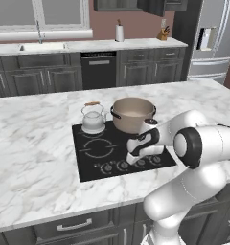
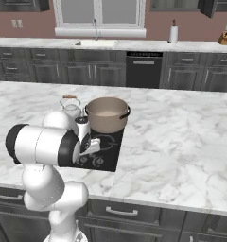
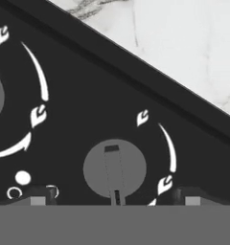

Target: Pick the kettle from the cabinet and place it on a stove burner. Then pick the pot from the counter and place it on another stove burner. Finally, turn both burners on.

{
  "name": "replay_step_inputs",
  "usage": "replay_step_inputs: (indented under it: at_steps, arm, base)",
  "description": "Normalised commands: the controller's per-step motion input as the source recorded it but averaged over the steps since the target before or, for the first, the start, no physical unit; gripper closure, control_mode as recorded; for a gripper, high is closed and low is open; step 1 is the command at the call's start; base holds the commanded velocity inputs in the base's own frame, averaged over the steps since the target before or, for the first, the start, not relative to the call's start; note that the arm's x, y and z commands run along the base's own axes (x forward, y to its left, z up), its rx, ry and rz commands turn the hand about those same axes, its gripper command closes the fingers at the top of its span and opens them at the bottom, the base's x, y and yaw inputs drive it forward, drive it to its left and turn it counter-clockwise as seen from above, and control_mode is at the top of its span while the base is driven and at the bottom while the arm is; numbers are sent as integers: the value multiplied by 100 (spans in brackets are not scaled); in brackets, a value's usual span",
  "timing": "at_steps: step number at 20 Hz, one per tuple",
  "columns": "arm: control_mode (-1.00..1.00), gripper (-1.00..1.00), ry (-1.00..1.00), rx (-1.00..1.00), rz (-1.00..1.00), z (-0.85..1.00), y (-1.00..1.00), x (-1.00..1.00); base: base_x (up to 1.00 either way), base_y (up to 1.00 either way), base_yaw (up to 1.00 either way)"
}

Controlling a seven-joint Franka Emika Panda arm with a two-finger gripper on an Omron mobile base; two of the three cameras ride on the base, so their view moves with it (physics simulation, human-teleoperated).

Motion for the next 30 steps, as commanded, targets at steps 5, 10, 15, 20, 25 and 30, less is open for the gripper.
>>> replay_step_inputs:
  at_steps: [5, 10, 15, 20, 25, 30]
  arm:
    - [-100, -100, -2, 0, 2, 8, -8, -13]
    - [-100, -100, -2, -4, 0, 49, 15, -5]
    - [-100, -100, 2, -7, 0, 49, 27, -3]
    - [-100, -100, 10, -2, -1, 40, 25, -9]
    - [-100, -100, 11, 0, -9, 20, 15, -9]
    - [-100, -100, 3, 2, -19, 0, 14, -11]
  base:
    - [0, 0, 0]
    - [0, 0, 0]
    - [0, 0, 0]
    - [0, 0, 0]
    - [0, 0, 0]
    - [0, 0, 0]
